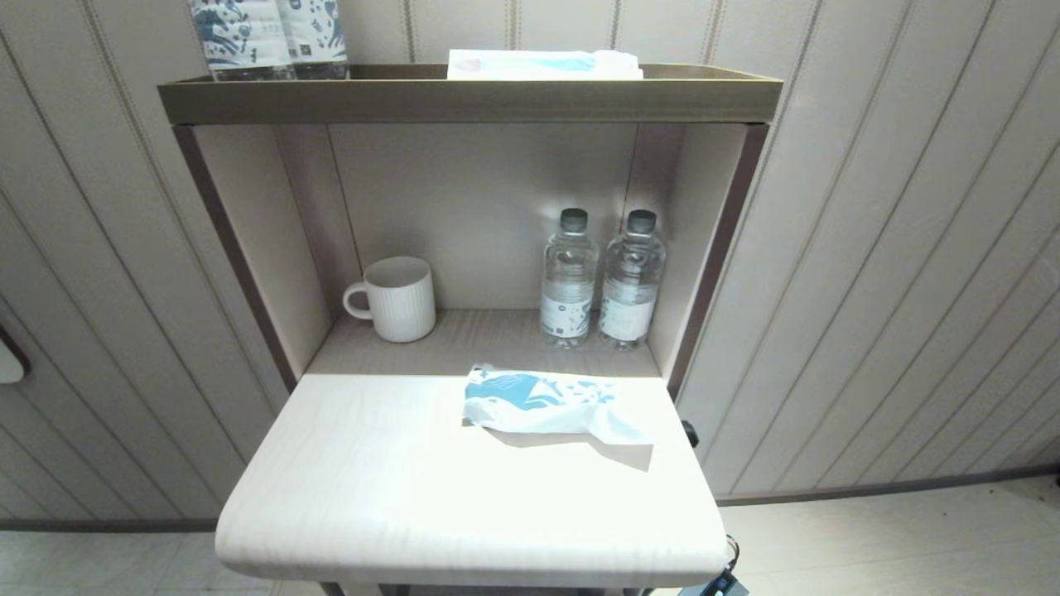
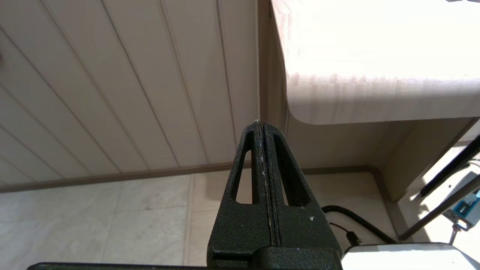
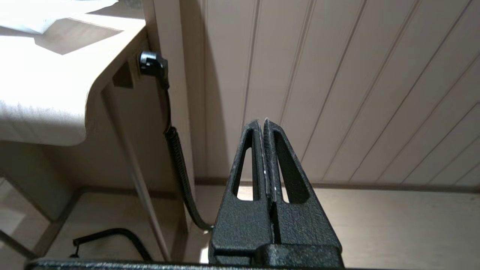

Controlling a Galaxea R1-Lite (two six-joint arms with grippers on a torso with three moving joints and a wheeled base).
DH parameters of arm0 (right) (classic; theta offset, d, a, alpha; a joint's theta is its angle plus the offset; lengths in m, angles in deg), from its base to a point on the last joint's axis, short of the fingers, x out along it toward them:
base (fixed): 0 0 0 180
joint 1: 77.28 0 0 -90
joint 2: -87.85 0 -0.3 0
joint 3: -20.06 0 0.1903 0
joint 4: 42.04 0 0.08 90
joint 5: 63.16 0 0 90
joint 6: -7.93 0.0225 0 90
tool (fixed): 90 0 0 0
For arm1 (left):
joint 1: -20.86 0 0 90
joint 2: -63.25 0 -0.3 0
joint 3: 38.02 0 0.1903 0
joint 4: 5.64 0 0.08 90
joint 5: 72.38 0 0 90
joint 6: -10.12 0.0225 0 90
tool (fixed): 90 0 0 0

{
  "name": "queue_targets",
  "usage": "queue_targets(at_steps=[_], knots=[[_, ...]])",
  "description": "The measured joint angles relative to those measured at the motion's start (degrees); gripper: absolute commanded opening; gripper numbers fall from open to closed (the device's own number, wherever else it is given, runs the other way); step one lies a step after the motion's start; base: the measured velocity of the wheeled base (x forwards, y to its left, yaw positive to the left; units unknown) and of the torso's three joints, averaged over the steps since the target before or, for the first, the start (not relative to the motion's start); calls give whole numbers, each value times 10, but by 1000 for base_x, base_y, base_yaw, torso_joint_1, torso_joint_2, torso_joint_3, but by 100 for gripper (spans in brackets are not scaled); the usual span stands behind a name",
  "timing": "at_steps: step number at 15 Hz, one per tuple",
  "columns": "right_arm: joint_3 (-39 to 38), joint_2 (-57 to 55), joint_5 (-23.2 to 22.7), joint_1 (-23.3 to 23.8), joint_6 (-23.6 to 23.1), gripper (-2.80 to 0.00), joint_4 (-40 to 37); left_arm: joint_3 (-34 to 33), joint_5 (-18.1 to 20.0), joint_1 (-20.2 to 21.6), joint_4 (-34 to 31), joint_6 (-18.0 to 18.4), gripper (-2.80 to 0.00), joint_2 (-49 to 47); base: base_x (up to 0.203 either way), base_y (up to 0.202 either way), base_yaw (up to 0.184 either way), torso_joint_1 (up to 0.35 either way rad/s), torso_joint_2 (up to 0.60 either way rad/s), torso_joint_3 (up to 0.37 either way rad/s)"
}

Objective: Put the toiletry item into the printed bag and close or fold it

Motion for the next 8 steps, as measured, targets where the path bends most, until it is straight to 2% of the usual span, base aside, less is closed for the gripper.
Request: queue_targets(at_steps=[2,4,7,8], knots=[[-2,3,1,0,-14,-280,-2,-1,-2,0,1,0,-280,0,0,0,0,0,0,0],[-3,3,4,0,-6,-280,-3,-2,-9,0,2,-12,-280,0,0,0,0,0,0,0],[-3,3,11,0,12,-280,-4,-7,-39,-1,18,-74,-280,0,0,0,0,0,0,0],[-3,4,11,0,12,-280,-4,-15,-40,-1,37,-78,-280,0,0,0,0,0,0,0]])
